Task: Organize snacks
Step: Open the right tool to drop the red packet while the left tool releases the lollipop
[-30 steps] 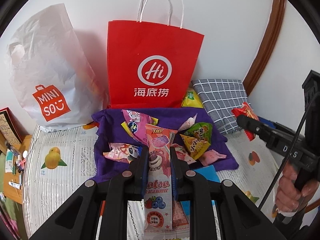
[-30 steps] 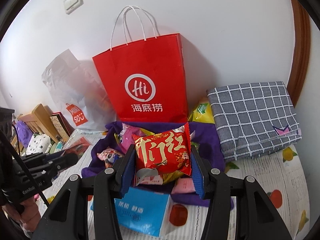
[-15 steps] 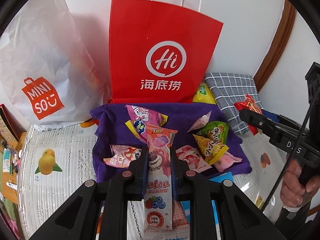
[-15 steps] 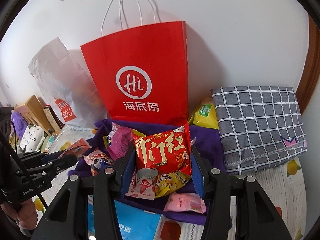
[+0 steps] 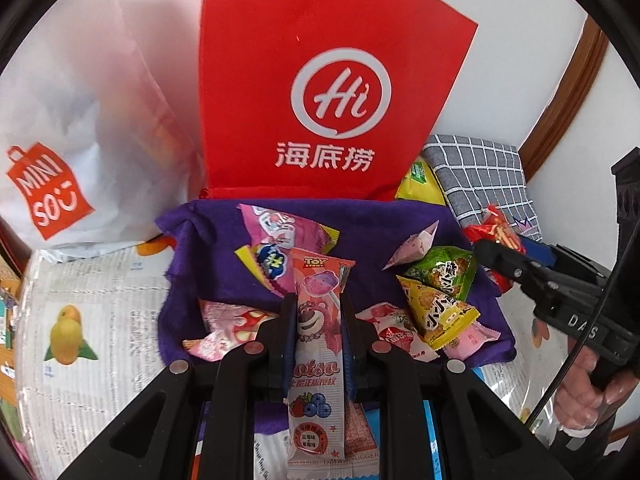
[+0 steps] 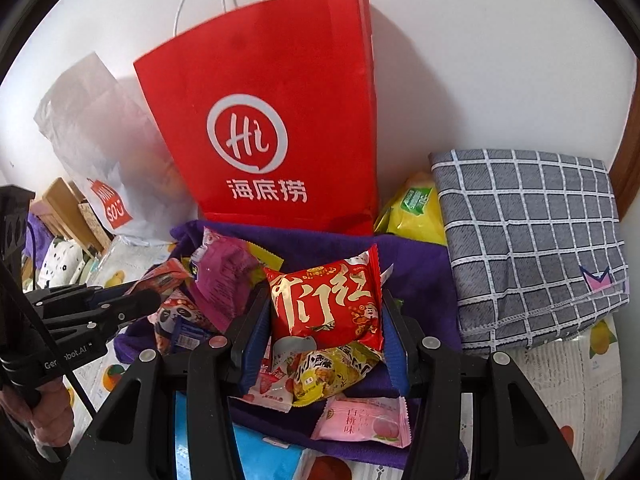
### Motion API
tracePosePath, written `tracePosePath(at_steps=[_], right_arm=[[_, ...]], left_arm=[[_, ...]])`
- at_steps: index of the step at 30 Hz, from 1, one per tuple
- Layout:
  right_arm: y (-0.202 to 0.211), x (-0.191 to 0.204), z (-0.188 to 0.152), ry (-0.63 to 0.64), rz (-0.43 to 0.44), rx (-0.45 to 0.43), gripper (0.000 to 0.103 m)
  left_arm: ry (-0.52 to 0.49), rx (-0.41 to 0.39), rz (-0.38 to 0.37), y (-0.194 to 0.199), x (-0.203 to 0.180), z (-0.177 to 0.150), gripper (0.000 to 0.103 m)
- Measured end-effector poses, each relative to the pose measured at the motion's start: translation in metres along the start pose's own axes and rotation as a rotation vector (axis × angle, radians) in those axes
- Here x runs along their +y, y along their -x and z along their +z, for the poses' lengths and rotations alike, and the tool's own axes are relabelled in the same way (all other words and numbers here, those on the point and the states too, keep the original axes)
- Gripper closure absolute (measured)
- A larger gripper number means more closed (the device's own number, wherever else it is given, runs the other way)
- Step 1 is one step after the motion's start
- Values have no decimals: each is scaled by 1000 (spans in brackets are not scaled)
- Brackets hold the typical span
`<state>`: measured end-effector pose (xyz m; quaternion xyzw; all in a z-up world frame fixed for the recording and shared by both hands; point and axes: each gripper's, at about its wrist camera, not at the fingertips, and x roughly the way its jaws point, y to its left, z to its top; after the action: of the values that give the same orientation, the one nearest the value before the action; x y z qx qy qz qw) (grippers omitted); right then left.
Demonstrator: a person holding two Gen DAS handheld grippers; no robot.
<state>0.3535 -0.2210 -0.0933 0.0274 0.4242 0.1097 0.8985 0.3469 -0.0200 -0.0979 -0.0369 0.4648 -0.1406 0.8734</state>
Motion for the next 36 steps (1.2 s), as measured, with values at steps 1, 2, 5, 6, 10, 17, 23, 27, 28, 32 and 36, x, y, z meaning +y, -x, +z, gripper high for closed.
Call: tracePosePath(at_steps=[1, 2, 5, 6, 10, 17, 23, 27, 28, 32, 36], right_arm=[[-4, 1, -1, 14, 3, 10, 53], [-7, 2, -2, 23, 1, 16, 53], [-18, 4, -6, 34, -15, 43, 52], [-20, 3, -7, 33, -12, 48, 52], [-27, 8, -10, 58, -7, 72, 52], [-43, 12, -16, 75, -22, 118, 52], [-48, 9, -17, 76, -38, 138, 51], [-46, 7, -16, 62, -37, 134, 48], [-45, 8, -15, 64, -39, 131, 47], [-42, 11, -14, 70, -55, 138, 42], [-30, 14, -14, 50, -48, 131, 40]], left_arm=[[-5, 4, 4, -3, -2, 0, 85], [-11, 7, 6, -7, -4, 0, 85], [-17, 23, -1, -16, -6, 2, 85], [-16, 24, -4, -19, -7, 3, 84], [-2, 35, -3, -28, -5, 5, 83], [1, 34, 4, -34, -2, 3, 82], [-2, 42, 2, -36, -2, 3, 82], [-8, 52, 4, -37, -3, 3, 78], [-5, 54, -1, -37, -3, 4, 76], [-3, 47, -7, -32, -4, 6, 55], [-8, 22, 7, -19, -5, 6, 45]])
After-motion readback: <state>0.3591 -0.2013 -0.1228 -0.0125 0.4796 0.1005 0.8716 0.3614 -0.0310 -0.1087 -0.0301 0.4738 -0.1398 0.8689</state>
